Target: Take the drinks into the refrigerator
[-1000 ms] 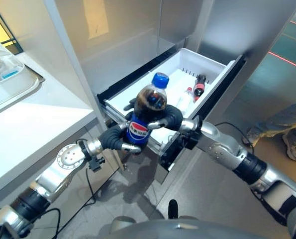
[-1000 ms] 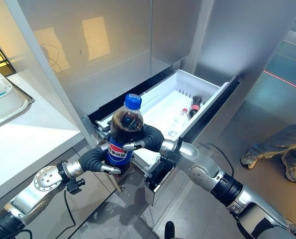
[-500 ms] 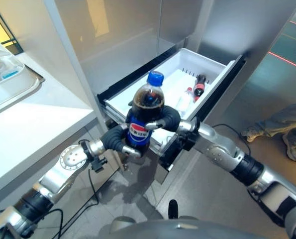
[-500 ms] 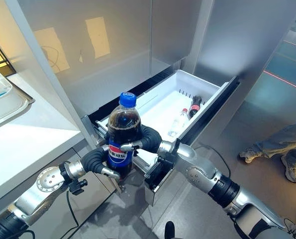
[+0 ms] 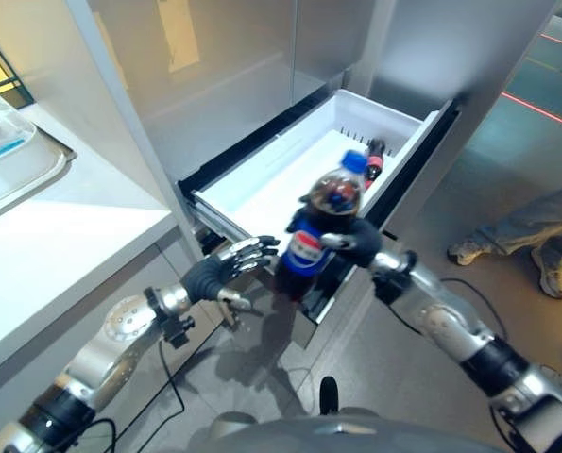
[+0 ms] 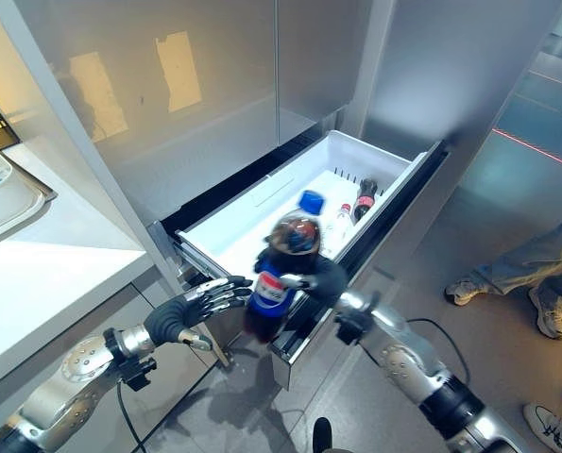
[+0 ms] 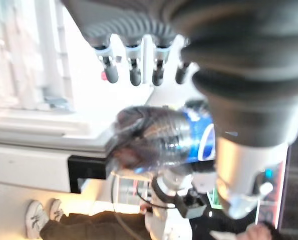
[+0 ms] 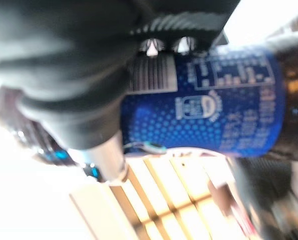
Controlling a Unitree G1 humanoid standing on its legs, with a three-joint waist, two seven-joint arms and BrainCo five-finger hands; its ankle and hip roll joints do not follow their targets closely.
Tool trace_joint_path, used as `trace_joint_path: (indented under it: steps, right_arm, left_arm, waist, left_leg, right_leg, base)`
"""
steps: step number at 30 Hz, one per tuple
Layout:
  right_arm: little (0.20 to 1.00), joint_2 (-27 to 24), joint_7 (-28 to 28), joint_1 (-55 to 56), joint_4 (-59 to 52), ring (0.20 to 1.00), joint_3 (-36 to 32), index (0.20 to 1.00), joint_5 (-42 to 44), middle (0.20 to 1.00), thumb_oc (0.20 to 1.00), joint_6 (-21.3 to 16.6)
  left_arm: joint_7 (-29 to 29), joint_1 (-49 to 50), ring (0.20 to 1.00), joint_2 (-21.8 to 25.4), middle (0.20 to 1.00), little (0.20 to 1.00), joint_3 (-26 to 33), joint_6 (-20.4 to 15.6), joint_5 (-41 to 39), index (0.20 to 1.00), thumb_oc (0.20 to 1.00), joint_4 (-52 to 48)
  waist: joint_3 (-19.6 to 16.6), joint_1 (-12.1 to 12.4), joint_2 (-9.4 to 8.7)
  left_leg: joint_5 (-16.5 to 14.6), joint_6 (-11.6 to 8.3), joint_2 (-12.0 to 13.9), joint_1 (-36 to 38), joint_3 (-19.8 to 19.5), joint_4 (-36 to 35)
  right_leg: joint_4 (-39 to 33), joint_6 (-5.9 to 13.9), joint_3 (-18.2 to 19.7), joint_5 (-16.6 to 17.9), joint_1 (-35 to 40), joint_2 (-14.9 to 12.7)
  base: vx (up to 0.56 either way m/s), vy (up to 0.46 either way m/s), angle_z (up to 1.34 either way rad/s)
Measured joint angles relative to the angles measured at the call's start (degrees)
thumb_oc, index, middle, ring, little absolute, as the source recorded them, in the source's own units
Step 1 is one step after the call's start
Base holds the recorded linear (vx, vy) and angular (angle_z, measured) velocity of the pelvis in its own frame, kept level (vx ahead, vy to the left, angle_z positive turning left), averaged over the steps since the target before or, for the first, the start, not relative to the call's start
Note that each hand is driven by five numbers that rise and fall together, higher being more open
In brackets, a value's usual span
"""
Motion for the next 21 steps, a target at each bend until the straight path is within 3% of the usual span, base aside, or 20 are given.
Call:
trace_joint_path:
  steps: [5,9,14,21]
  right_arm:
    - [0.2,-1.7,-0.4,7.4,-1.5,0.2,-11.8,0.2,0.0,0.2,0.2,-2.8]
    - [0.2,-2.1,-1.4,10.9,-1.7,0.2,-17.2,0.2,-0.1,0.2,0.2,-3.9]
    - [0.2,-2.6,-2.0,13.6,-2.0,0.2,-21.6,0.2,-0.6,0.2,0.2,-4.8]
    - [0.2,-3.5,-2.3,13.7,-2.1,0.2,-22.3,0.2,-2.8,0.2,0.2,-5.1]
  left_arm:
    - [-1.2,5.5,1.0,-0.8,1.0,1.0,4.0,0.6,-1.6,1.0,1.0,0.0]
    - [-1.6,7.1,1.0,-2.6,1.0,1.0,6.1,1.1,-1.8,1.0,1.0,0.0]
    - [-1.5,9.2,1.0,-4.5,1.0,1.0,9.0,1.2,-2.3,1.0,1.0,0.0]
    - [-1.5,9.5,1.0,-6.1,1.0,1.0,11.6,1.1,-4.0,1.0,1.0,-2.3]
  waist:
    - [0.0,-0.2,-0.01]
    - [0.0,-0.8,-0.02]
    - [0.0,-1.8,-0.02]
    - [0.0,-1.4,-0.03]
  left_leg:
    - [0.0,0.0,0.0,-0.1,0.0,0.0]
    - [0.0,0.03,0.0,-0.1,-0.1,0.0]
    - [0.0,0.06,0.0,-0.1,-0.1,0.0]
    - [-0.2,0.34,0.0,-0.2,-0.1,0.0]
  right_leg:
    - [0.0,0.04,0.0,0.0,0.0,0.0]
    - [0.0,0.33,0.0,-0.2,0.0,0.0]
    - [0.0,0.34,-0.1,-0.2,0.0,-0.1]
    - [0.0,0.35,-0.1,-0.3,-0.1,-0.1]
  base:
    - [0.0,0.0,0.0]
    - [0.0,0.0,0.0]
    - [0.0,0.0,0.0]
    - [0.0,0.0,0.0]
